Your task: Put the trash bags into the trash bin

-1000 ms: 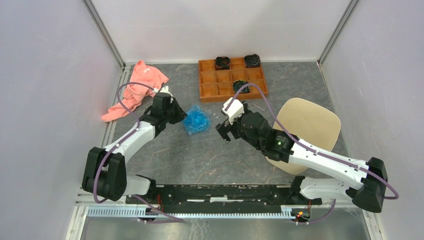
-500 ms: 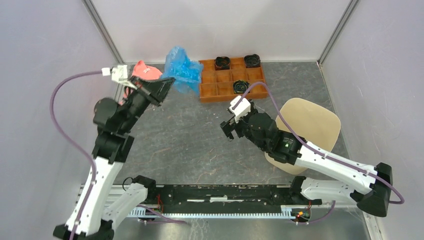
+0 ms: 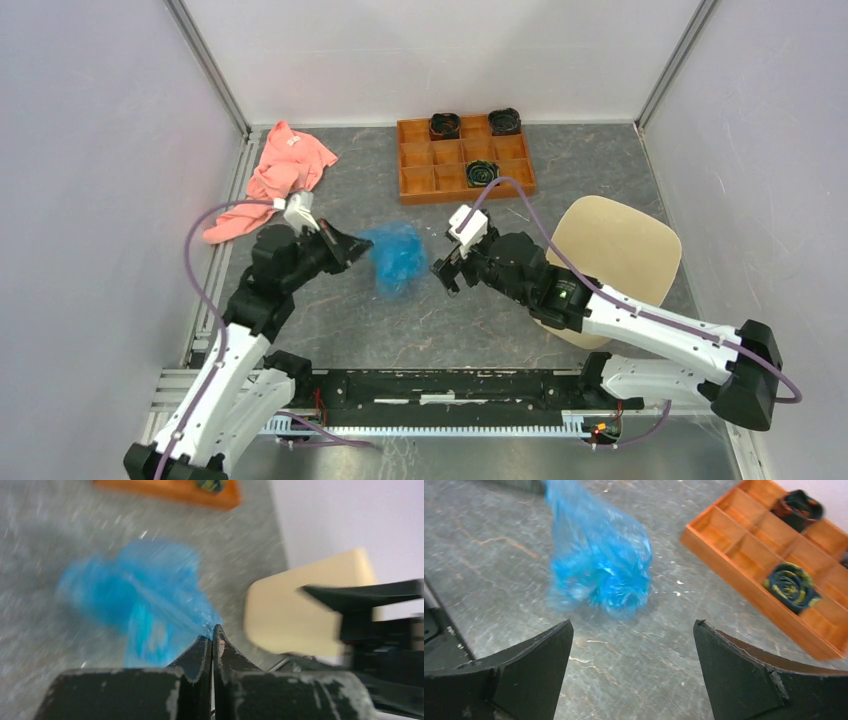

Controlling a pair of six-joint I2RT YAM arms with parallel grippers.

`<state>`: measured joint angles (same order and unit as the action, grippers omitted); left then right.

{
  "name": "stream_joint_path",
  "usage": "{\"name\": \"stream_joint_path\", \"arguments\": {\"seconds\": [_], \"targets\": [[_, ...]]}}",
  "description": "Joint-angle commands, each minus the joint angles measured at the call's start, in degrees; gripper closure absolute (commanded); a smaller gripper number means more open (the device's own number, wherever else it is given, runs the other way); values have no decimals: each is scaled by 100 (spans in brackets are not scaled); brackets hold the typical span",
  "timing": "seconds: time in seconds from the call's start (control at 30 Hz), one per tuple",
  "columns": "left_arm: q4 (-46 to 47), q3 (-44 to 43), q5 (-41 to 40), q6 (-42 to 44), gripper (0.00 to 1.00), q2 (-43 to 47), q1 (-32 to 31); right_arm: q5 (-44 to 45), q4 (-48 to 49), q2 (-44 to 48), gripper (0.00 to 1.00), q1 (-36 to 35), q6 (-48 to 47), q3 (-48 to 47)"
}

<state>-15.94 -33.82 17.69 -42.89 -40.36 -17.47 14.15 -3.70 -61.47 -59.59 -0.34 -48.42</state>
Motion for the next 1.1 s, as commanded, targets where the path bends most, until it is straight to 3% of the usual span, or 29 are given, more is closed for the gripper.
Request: {"name": "stream_joint_path", "arguments": {"seconds": [0.0,0.2,0.3,0.53,0.83,1.07], "targets": [[301,-971,211,-233,98,242,-2,-945,729,-213,2,-149,-35,45],[460,-888,487,-514,98,280,-1,-600,734,-602,2,-434,25,-274],[438,-895,533,-527,98,318,-2,36,618,-810,2,-439,824,-555],[226,-983,543,-483,98,342,-2,-621,1093,-886,2,-439,1527,-581],[223,-984,718,-483,98,301,-2,-357,1148,-904,2,-421,1792,-693],[287,-974,747,-524,98,309,-2,-716,1504,-824,2,-400,2449,-481]]}}
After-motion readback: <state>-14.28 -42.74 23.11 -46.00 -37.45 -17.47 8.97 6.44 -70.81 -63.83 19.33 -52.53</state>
